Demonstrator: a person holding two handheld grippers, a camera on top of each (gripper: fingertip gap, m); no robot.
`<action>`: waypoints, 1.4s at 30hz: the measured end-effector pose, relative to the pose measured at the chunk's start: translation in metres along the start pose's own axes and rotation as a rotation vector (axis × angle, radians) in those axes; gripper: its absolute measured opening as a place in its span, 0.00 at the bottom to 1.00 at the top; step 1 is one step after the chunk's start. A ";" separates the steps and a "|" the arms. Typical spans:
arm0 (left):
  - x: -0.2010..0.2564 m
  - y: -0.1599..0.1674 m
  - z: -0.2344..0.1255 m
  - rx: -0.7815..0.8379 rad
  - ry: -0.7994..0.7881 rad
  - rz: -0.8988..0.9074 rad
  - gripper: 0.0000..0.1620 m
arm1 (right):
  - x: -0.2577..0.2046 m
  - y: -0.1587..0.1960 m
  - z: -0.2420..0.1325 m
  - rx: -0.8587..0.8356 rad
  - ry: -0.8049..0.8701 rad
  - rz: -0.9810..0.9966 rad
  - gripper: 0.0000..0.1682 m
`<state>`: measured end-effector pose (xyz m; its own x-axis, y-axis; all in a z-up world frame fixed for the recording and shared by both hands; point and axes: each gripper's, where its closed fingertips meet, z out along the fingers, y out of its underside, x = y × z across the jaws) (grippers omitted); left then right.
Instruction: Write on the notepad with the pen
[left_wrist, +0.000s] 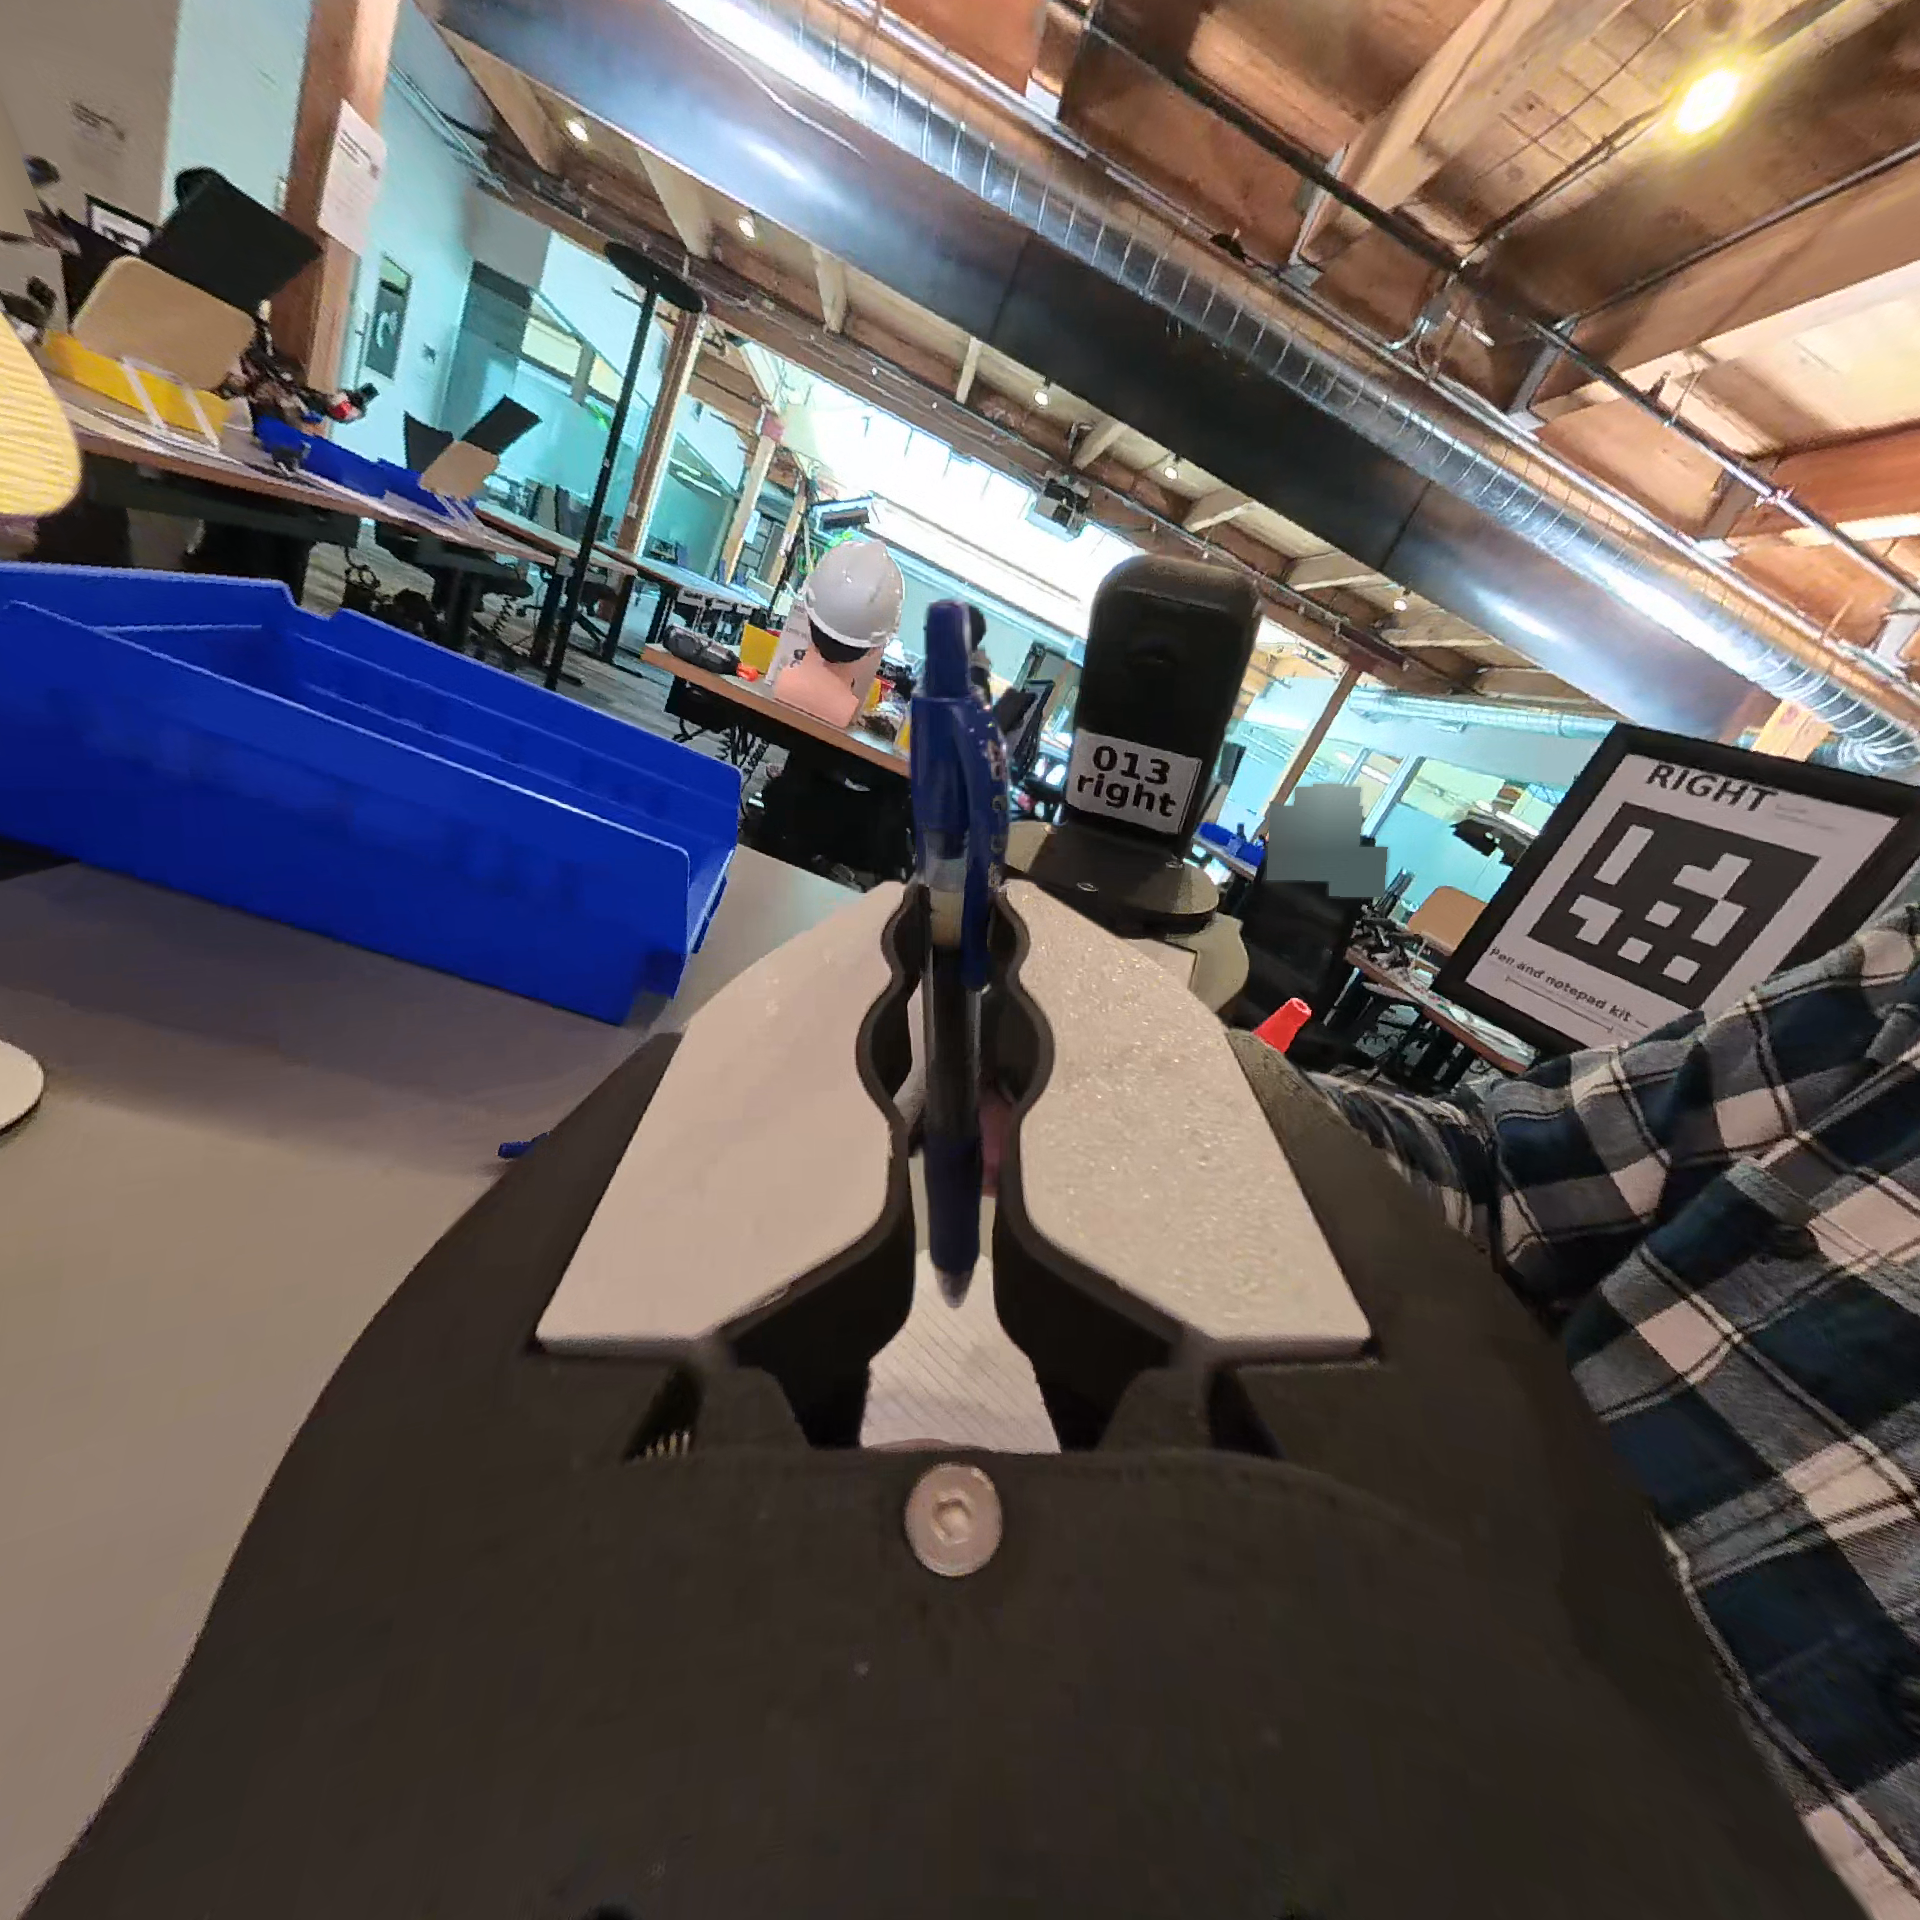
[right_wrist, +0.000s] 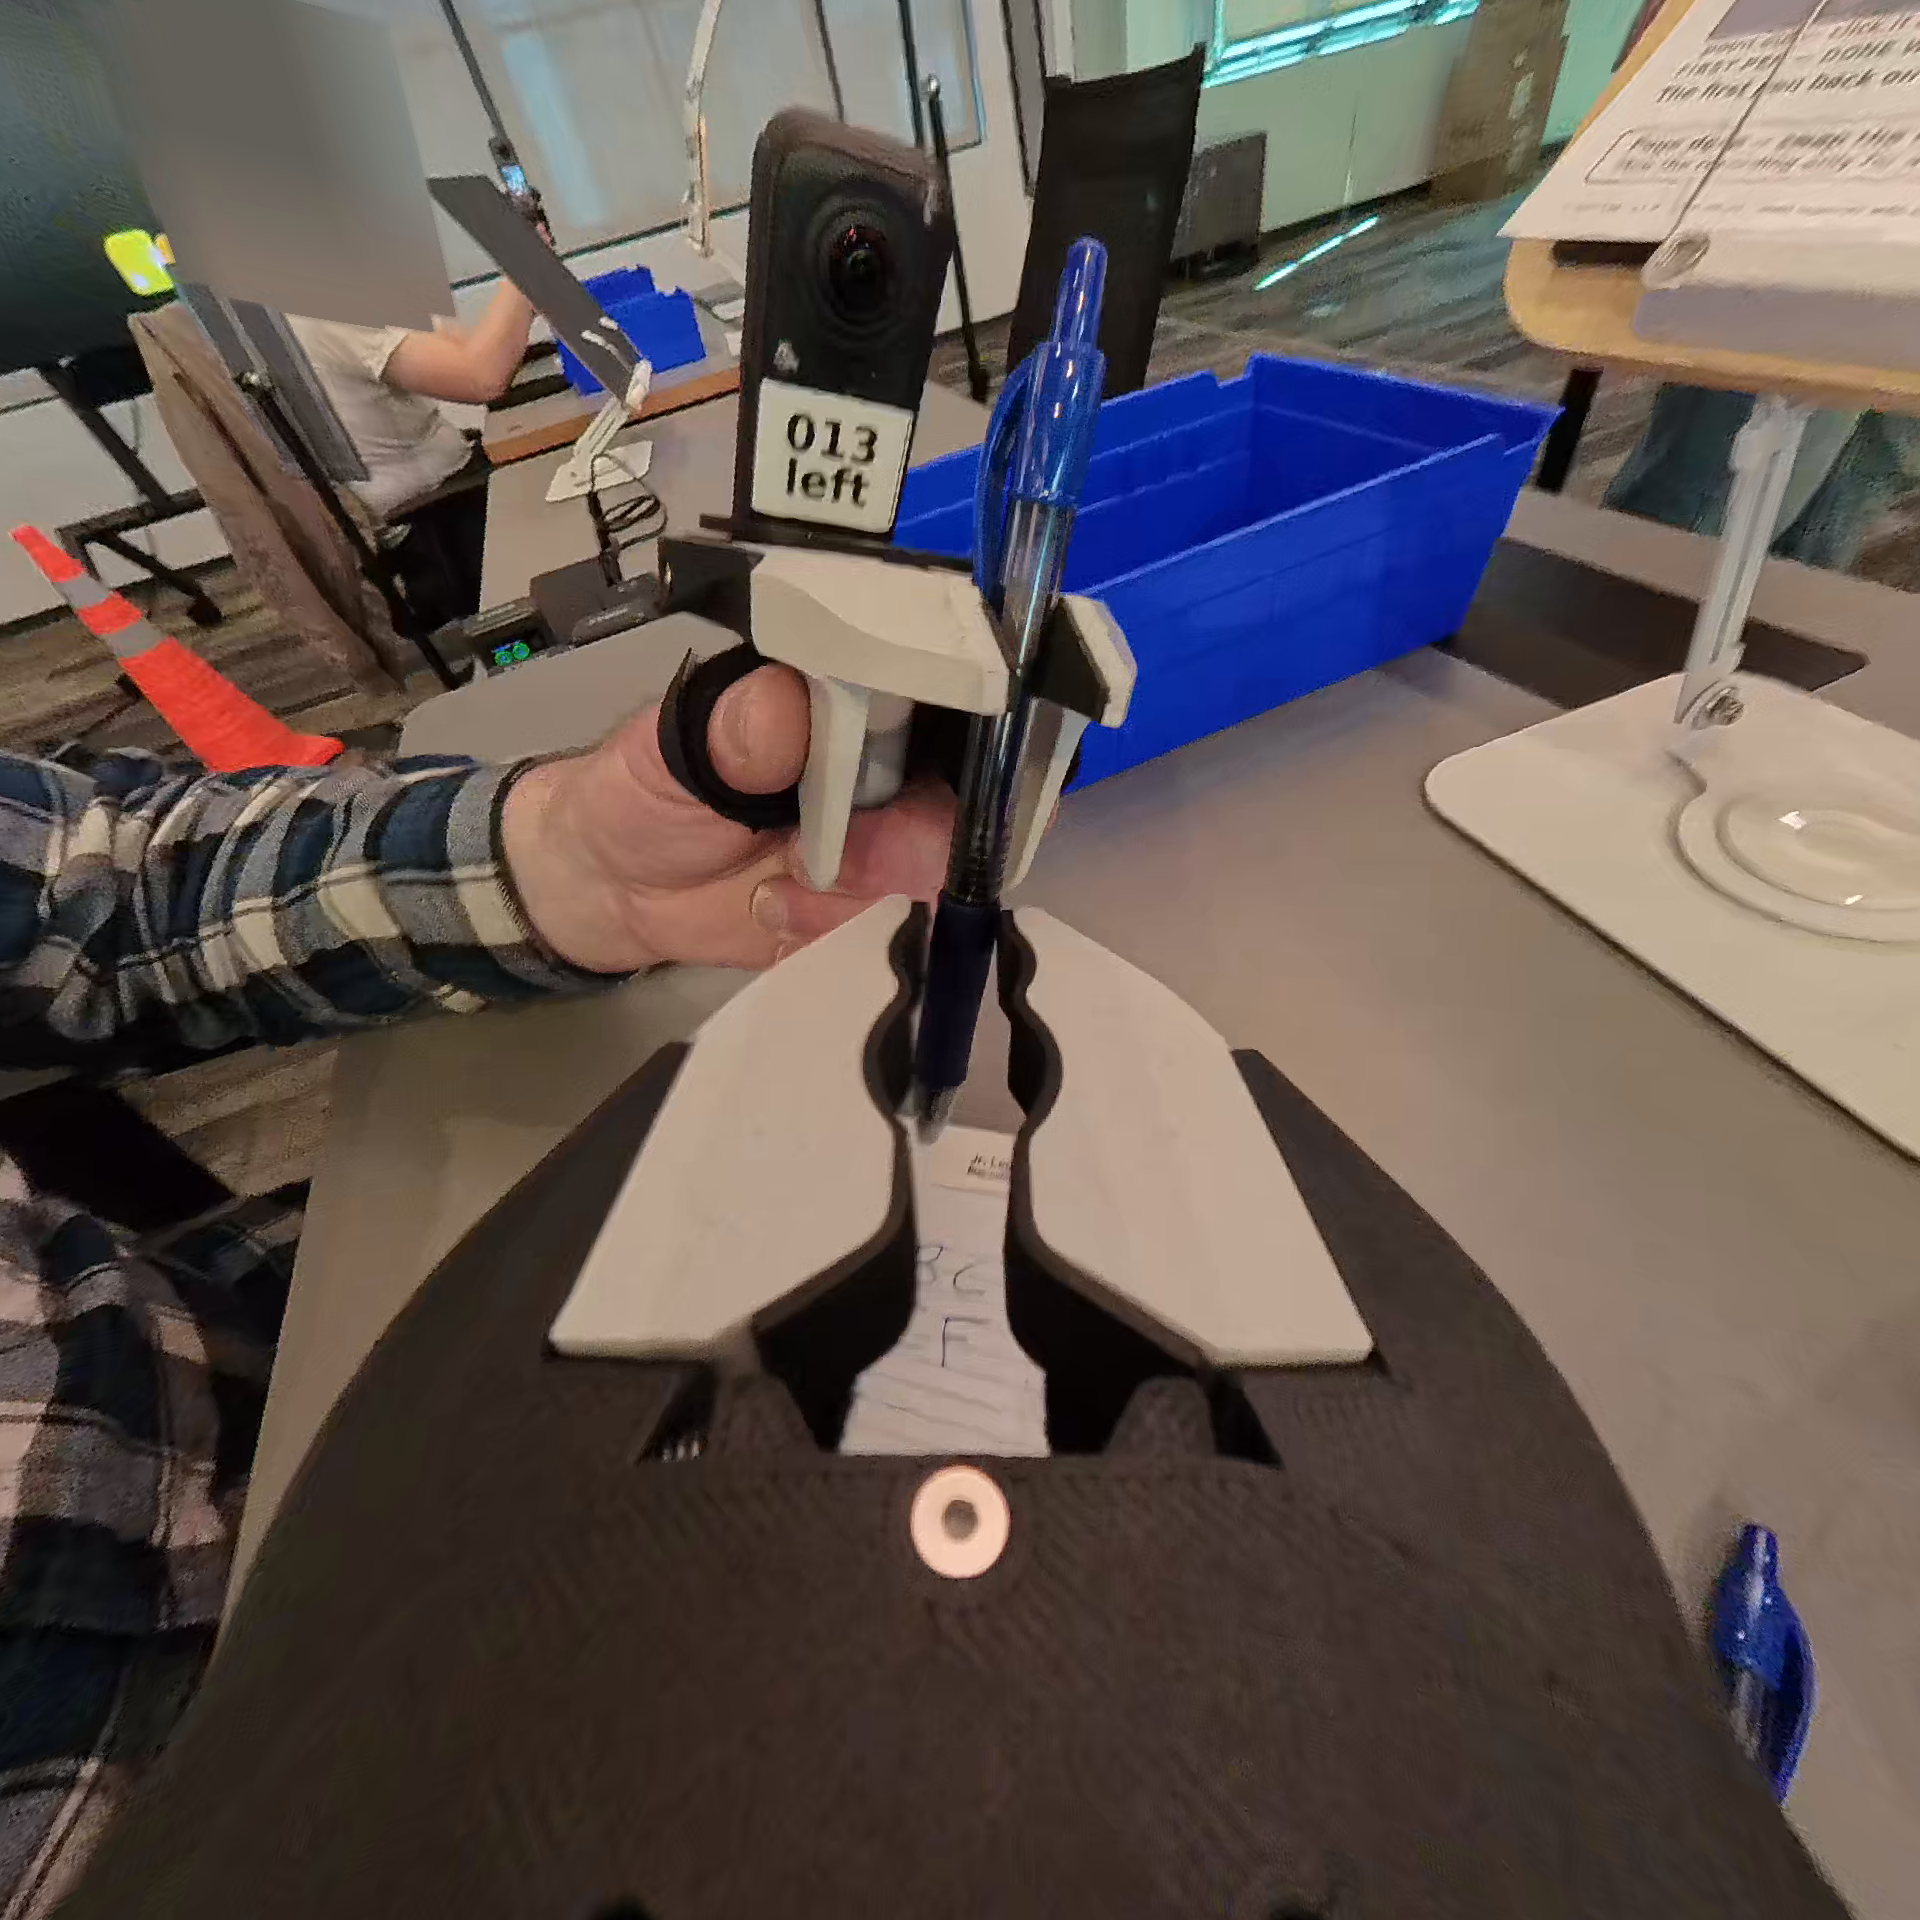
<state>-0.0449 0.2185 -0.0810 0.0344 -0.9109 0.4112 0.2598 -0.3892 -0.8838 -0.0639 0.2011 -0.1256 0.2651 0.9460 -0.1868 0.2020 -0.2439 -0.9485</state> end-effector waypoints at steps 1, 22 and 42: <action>-0.001 0.000 -0.002 -0.003 -0.002 -0.006 0.07 | 0.001 0.003 -0.001 -0.026 -0.011 0.005 0.21; 0.015 0.031 0.003 -0.241 0.139 -0.134 0.07 | -0.008 -0.025 -0.005 -0.444 0.100 -0.921 0.57; 0.034 0.011 0.018 -0.404 0.065 0.083 0.06 | -0.032 0.022 -0.020 -0.460 -0.291 -0.107 0.20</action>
<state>-0.0234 0.1861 -0.0731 -0.0248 -0.9430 0.3318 -0.1417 -0.3252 -0.9350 -0.0492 0.1616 -0.1356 -0.0379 0.9746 -0.2208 0.6220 -0.1500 -0.7685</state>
